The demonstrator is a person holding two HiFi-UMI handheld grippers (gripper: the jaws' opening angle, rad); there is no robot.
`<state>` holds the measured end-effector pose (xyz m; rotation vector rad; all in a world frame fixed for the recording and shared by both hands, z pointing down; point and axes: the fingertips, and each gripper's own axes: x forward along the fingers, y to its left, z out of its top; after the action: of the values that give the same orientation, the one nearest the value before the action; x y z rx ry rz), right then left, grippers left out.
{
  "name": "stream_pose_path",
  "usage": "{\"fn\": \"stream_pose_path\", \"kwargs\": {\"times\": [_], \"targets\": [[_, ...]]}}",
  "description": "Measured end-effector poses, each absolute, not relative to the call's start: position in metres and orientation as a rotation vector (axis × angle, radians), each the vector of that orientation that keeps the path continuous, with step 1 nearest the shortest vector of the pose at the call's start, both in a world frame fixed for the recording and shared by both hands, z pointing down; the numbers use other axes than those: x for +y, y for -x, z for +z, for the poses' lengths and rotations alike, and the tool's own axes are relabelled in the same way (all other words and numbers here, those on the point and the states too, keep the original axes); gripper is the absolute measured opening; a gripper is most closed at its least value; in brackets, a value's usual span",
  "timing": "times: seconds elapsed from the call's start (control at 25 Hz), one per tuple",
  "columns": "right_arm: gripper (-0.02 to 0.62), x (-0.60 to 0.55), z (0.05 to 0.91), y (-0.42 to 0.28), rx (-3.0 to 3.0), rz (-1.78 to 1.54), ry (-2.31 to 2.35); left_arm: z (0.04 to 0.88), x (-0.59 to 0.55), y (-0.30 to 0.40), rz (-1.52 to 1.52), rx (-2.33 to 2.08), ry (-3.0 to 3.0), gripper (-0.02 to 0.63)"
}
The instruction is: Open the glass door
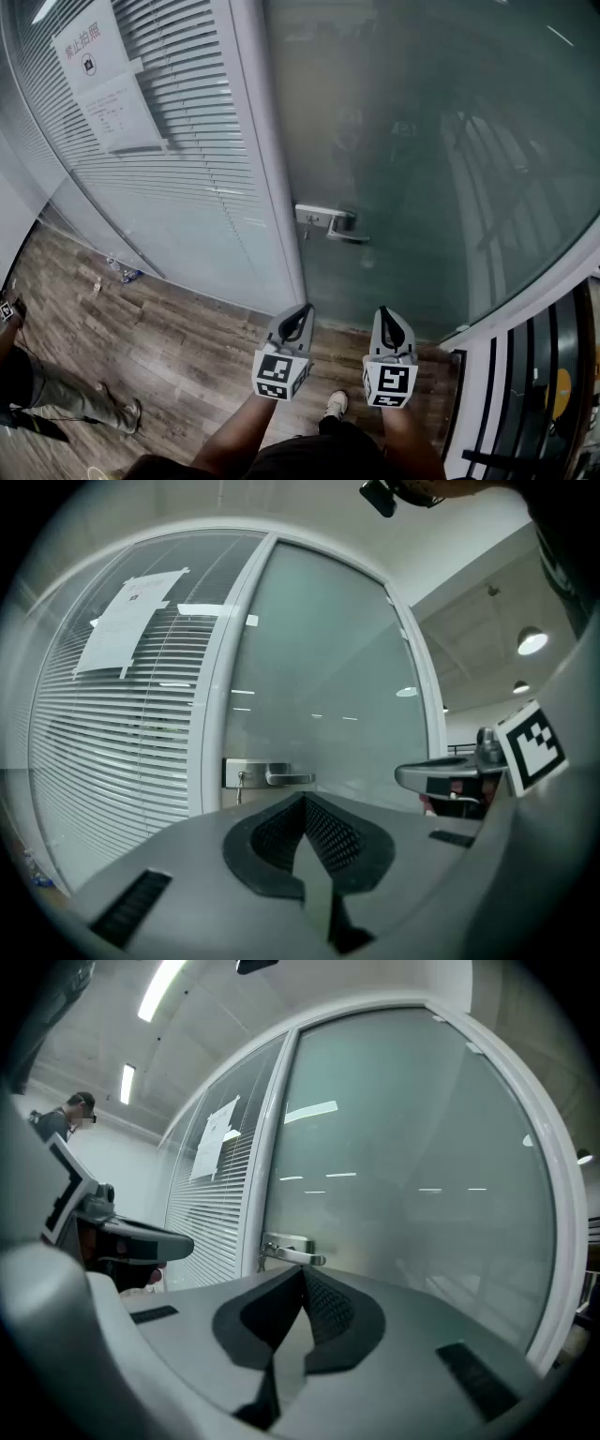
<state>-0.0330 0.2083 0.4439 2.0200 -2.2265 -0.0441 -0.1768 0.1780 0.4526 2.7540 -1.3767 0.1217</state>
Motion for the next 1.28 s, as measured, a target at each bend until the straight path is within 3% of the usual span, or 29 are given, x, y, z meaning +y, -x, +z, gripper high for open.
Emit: {"fn": "stream_pose_path", "kwargs": {"times": [0.68,0.84,1.28], "targets": [[0.018,0.09,0.431,0.048,-2.406,-0.114,-1.555,0.473,0.093,0.154,0.19,-1.426,-2.72,-0.002],[0.08,0.062,0.431,0.07,-2.389,-0.173,-1.356,0.475,0.07,0.158,0.183,-1.4,-2.721,-0.002],[0.133,0.006,0.452,0.093,-2.139,-0.384,-0.955,0.478,0.031,0.169,0.117,-1.345,-2.711,-0.002]]}}
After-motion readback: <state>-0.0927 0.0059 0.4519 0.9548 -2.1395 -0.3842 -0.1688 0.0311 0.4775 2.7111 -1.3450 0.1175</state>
